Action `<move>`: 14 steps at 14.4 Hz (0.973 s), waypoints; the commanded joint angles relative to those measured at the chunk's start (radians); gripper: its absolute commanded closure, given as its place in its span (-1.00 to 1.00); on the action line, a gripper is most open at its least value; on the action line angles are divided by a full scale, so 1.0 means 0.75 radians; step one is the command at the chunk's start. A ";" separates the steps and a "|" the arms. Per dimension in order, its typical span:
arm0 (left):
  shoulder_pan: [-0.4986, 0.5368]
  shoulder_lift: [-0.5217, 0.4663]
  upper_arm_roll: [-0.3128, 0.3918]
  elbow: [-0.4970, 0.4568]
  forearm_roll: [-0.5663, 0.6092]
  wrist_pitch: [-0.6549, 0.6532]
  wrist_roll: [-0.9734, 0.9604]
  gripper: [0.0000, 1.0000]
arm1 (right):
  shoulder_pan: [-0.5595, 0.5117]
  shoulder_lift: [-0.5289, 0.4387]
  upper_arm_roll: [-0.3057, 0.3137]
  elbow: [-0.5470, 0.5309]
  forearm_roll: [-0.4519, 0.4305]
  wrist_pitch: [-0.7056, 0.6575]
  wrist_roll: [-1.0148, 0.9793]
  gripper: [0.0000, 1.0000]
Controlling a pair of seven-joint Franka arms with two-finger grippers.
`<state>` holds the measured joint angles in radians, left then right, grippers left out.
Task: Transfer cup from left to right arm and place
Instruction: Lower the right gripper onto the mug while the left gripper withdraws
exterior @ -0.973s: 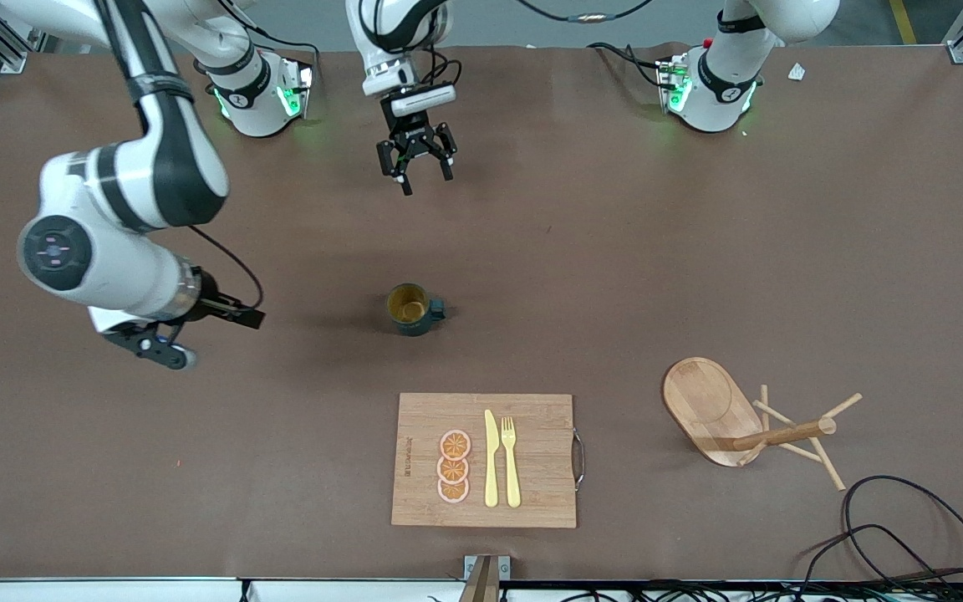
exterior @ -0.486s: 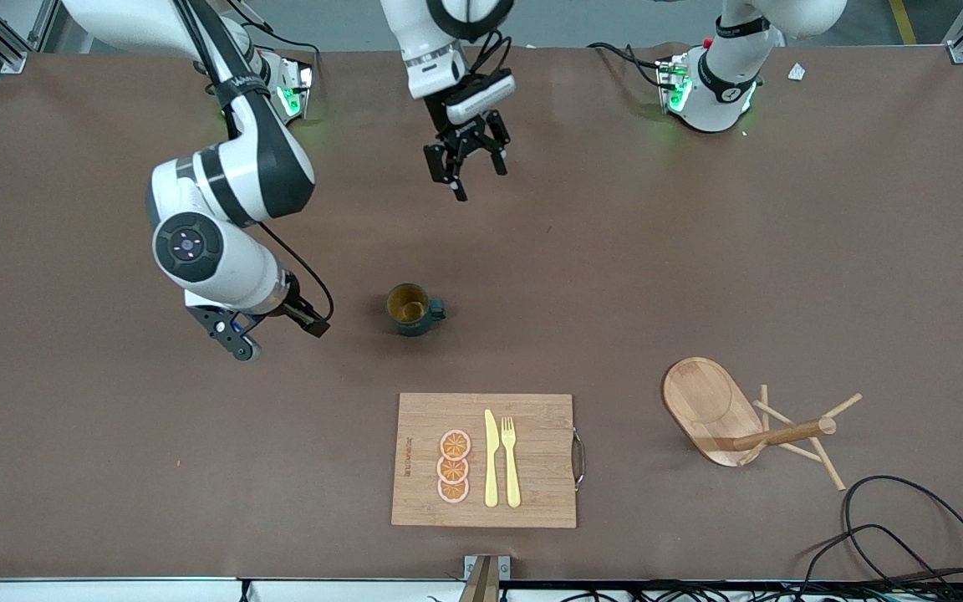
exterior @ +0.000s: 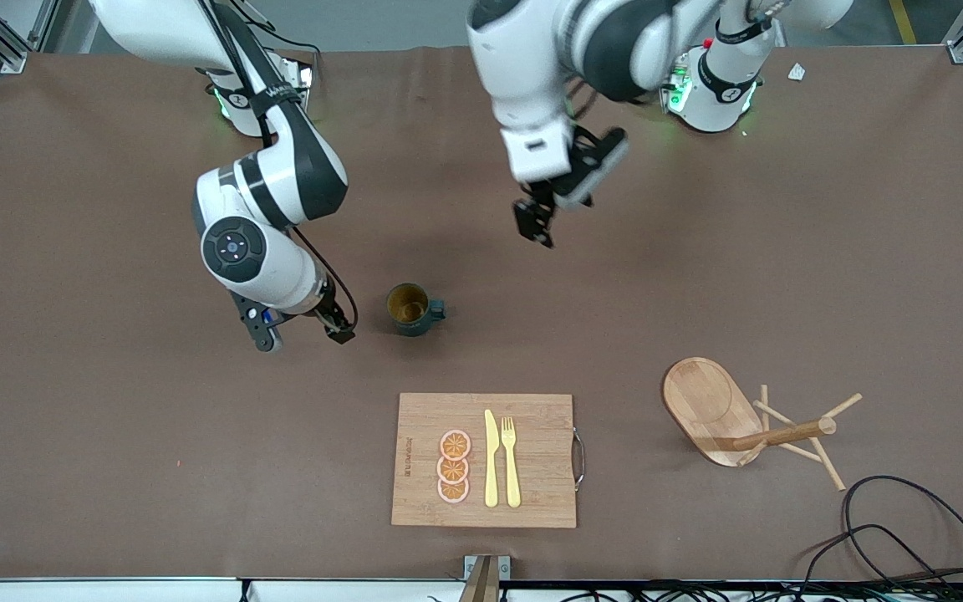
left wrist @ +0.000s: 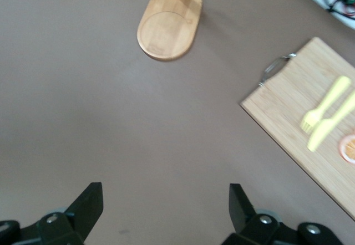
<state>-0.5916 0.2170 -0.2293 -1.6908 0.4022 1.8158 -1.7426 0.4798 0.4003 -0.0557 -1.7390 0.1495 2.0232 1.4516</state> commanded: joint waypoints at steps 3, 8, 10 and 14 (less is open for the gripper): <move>0.340 -0.005 -0.013 0.125 -0.241 -0.061 0.525 -1.00 | 0.121 0.012 -0.012 -0.111 0.038 0.182 0.297 -1.00; 0.578 -0.005 -0.009 0.235 -0.248 -0.110 1.034 -1.00 | 0.191 0.041 -0.012 -0.164 0.036 0.231 0.437 -1.00; 0.666 -0.005 -0.005 0.287 -0.248 -0.110 1.226 -1.00 | 0.219 0.041 -0.012 -0.229 0.036 0.298 0.488 -1.00; 0.805 0.007 -0.001 0.336 -0.248 -0.112 1.619 -1.00 | 0.262 0.045 -0.012 -0.271 0.036 0.381 0.580 -0.97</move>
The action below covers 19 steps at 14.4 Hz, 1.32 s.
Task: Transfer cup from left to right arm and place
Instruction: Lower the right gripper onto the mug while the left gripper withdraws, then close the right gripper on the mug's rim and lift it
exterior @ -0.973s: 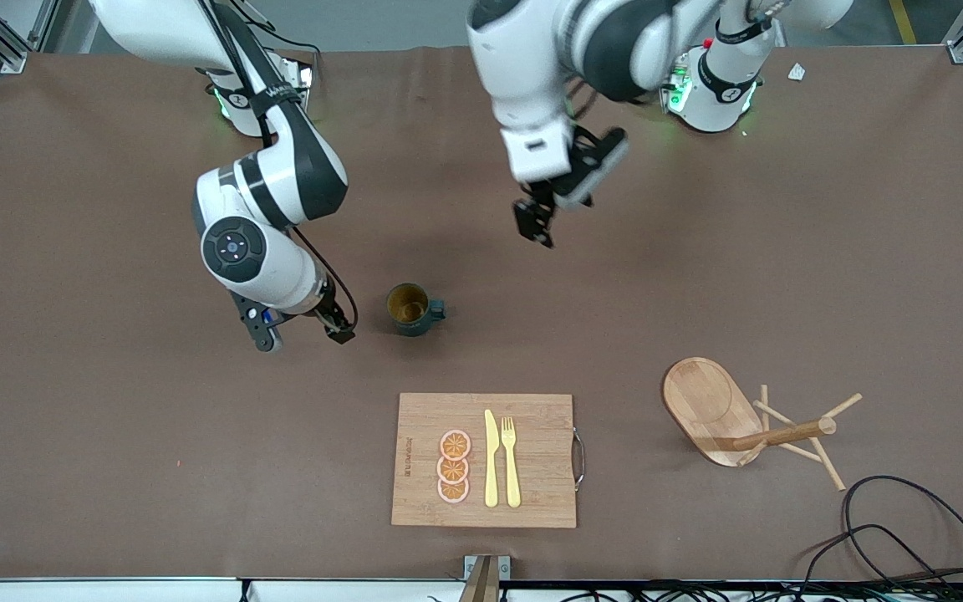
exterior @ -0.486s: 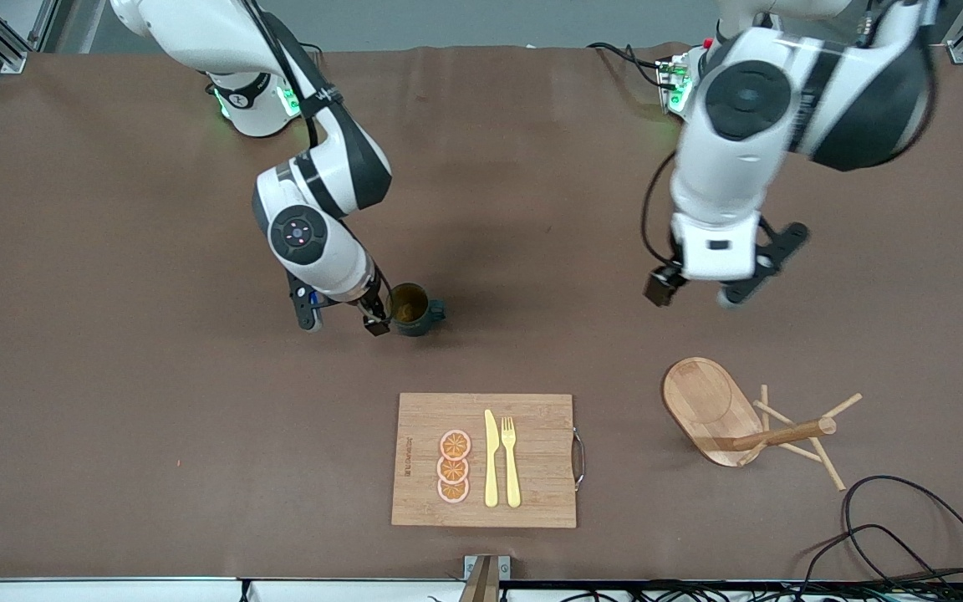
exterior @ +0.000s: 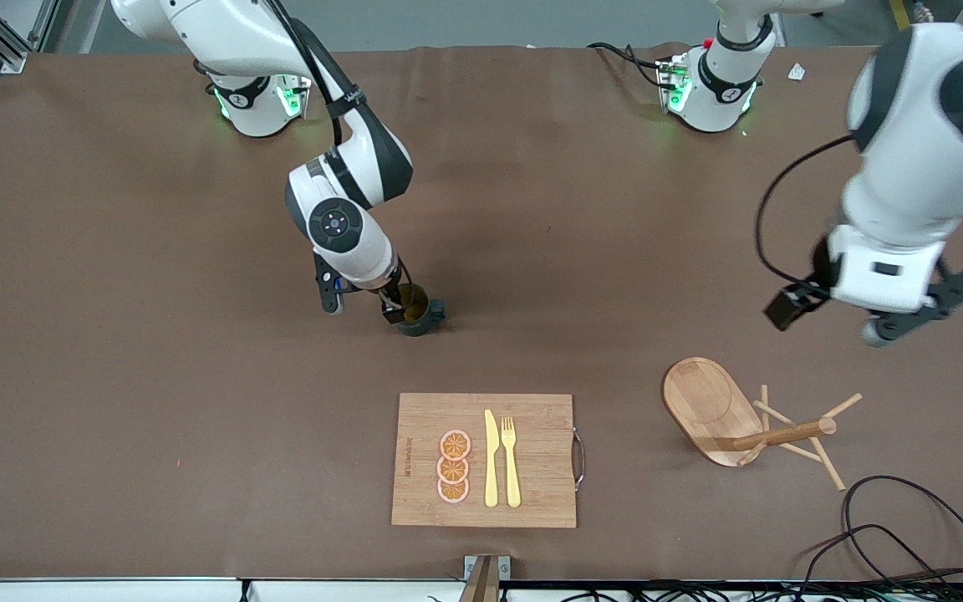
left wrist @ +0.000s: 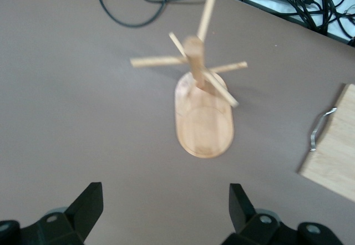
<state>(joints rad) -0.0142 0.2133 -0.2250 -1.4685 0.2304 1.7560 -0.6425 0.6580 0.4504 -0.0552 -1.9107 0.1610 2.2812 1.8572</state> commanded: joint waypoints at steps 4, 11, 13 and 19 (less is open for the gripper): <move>0.084 0.012 -0.007 0.092 -0.025 -0.093 0.423 -1.00 | 0.025 -0.018 -0.010 -0.036 0.021 0.041 0.039 0.12; 0.091 -0.035 0.011 0.146 -0.141 -0.200 0.676 -1.00 | 0.047 -0.018 -0.010 -0.036 0.012 0.031 -0.203 0.99; -0.037 -0.098 0.193 0.119 -0.174 -0.222 0.719 -1.00 | 0.033 -0.020 -0.010 -0.038 0.012 0.024 -0.399 0.99; -0.104 -0.303 0.288 -0.183 -0.309 -0.233 0.824 -1.00 | -0.096 -0.062 -0.014 -0.042 0.010 -0.116 -1.276 0.99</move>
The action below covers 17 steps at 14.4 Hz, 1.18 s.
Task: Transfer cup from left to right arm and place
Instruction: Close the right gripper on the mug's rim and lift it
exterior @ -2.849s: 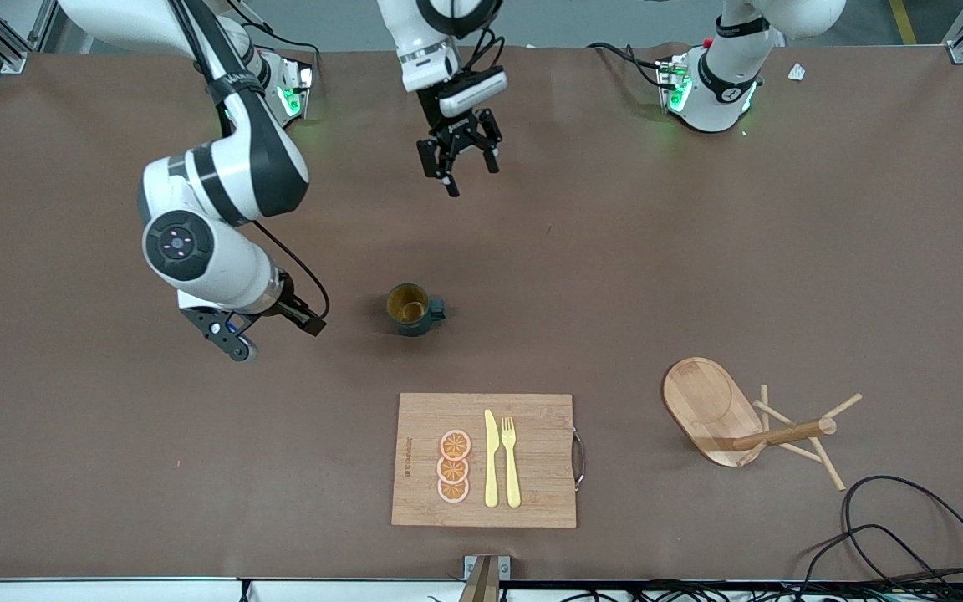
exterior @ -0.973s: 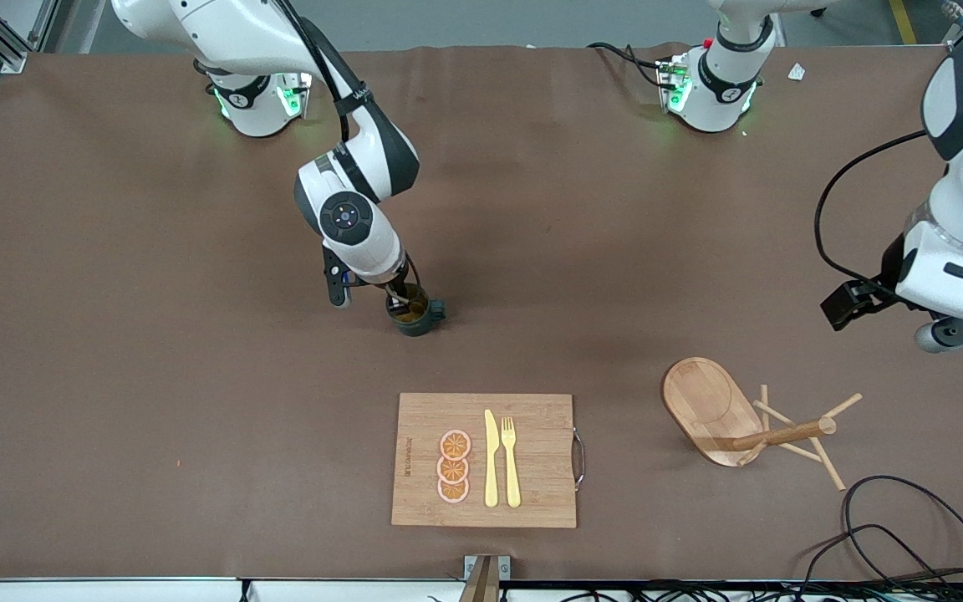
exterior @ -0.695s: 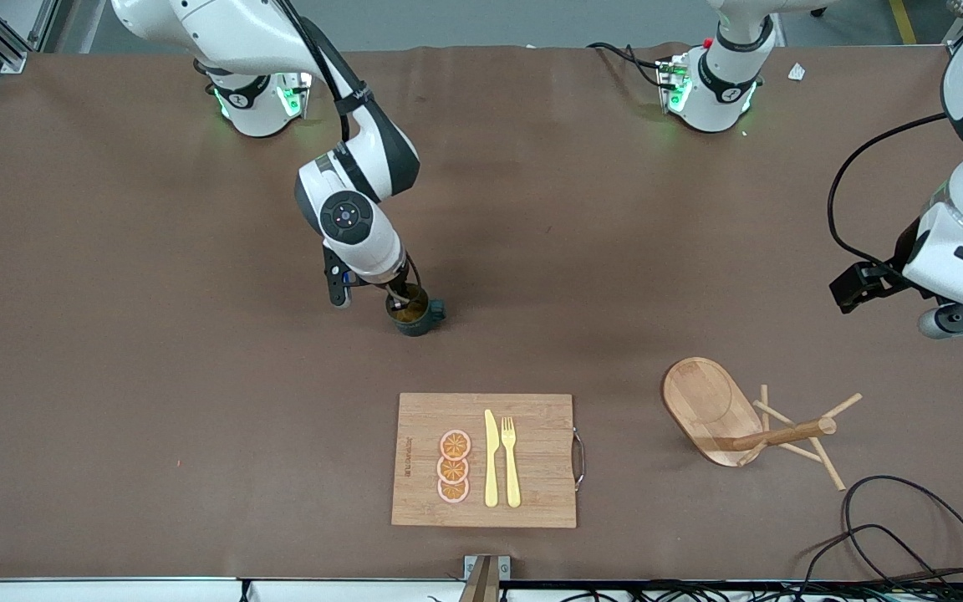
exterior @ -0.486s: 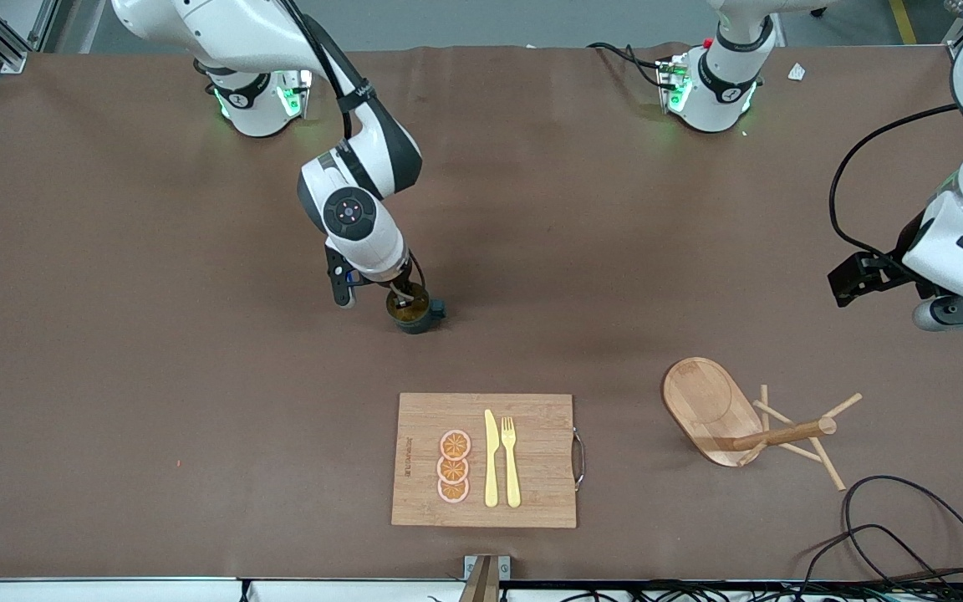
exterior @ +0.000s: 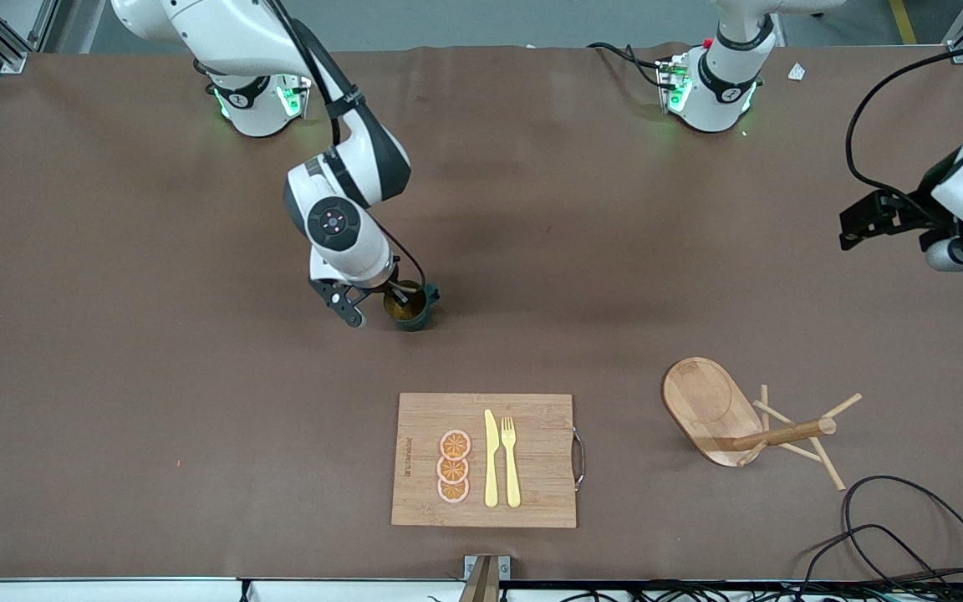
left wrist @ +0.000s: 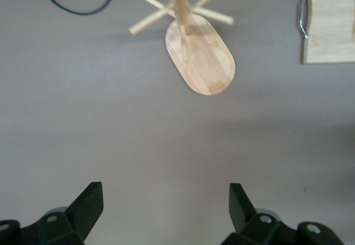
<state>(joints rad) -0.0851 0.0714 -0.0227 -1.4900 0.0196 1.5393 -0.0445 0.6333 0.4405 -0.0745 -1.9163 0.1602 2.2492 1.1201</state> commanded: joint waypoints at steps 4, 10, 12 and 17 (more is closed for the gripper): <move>-0.003 -0.152 -0.004 -0.192 -0.026 0.056 0.025 -1.00 | -0.210 -0.139 0.003 -0.034 -0.009 -0.207 -1.015 0.99; 0.117 -0.198 -0.149 -0.253 -0.008 0.091 0.004 -1.00 | -0.490 -0.197 0.005 -0.036 -0.224 -0.293 -2.013 0.99; 0.124 -0.171 -0.152 -0.204 -0.004 0.087 0.014 -1.00 | -0.568 -0.195 0.005 -0.034 -0.224 -0.271 -2.296 0.99; 0.126 -0.134 -0.146 -0.120 -0.002 0.050 0.008 -1.00 | -0.756 -0.176 0.007 -0.036 -0.224 -0.138 -3.034 0.99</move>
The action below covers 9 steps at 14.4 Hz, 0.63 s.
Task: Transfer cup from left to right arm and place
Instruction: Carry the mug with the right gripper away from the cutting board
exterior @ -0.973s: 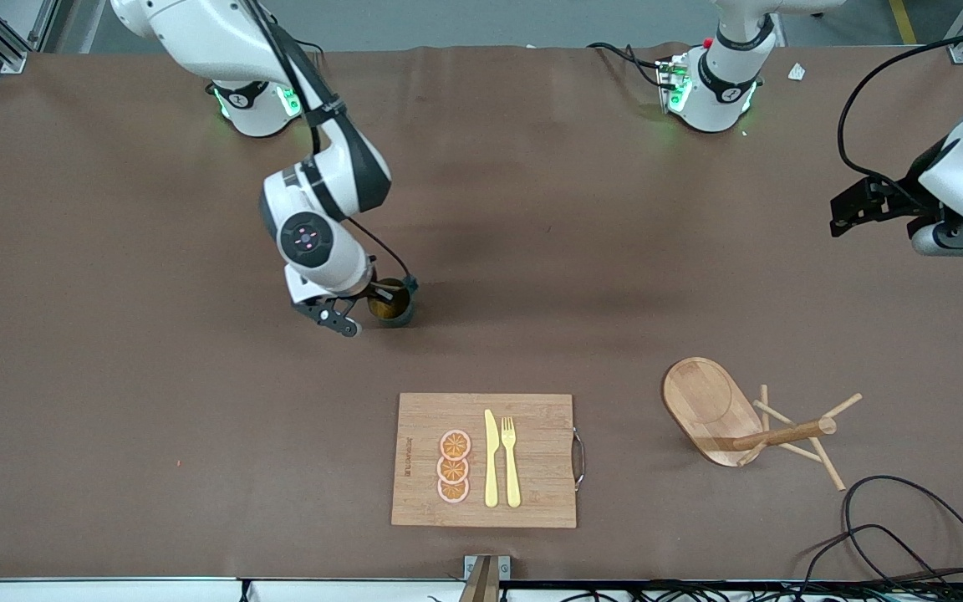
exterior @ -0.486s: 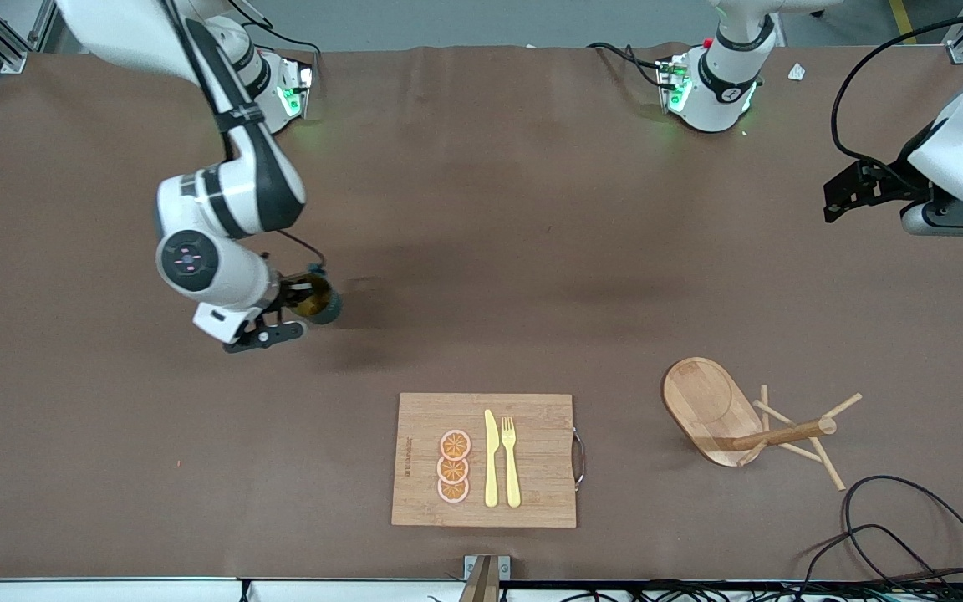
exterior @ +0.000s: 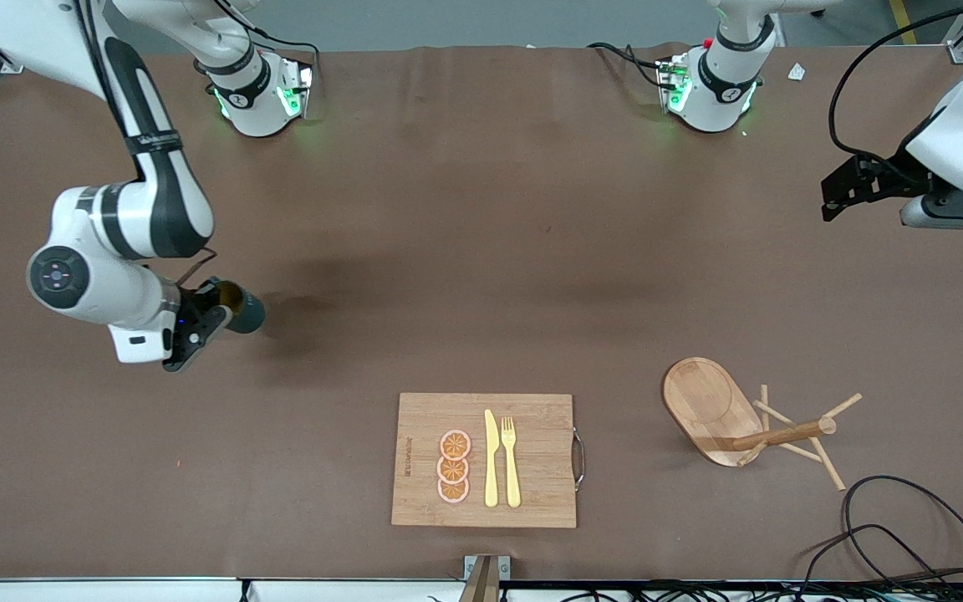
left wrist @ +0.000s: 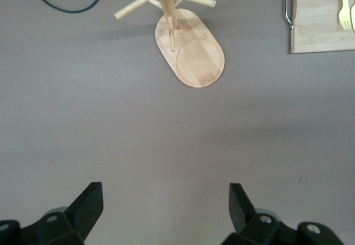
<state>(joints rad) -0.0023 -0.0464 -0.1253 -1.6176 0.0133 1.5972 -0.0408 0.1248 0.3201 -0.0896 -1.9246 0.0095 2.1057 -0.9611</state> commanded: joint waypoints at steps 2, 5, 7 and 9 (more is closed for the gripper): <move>0.019 0.021 0.003 0.058 0.005 -0.072 0.009 -1.00 | -0.154 0.005 0.029 -0.025 -0.021 0.119 -0.525 0.99; 0.021 0.021 0.006 0.085 -0.001 -0.101 0.014 -1.00 | -0.228 0.052 0.029 -0.037 -0.021 0.235 -0.841 0.99; 0.019 0.023 0.006 0.095 -0.014 -0.101 0.007 -1.00 | -0.234 0.078 0.029 -0.062 -0.021 0.334 -1.006 0.99; 0.015 0.033 0.004 0.097 -0.012 -0.101 0.007 -1.00 | -0.230 0.099 0.029 -0.066 -0.021 0.359 -1.064 0.99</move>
<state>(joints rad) 0.0067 -0.0429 -0.1172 -1.5773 0.0133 1.5449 -0.0408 -0.0374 0.3959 -0.0877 -1.9542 0.0092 2.3507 -1.7056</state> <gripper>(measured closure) 0.000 0.943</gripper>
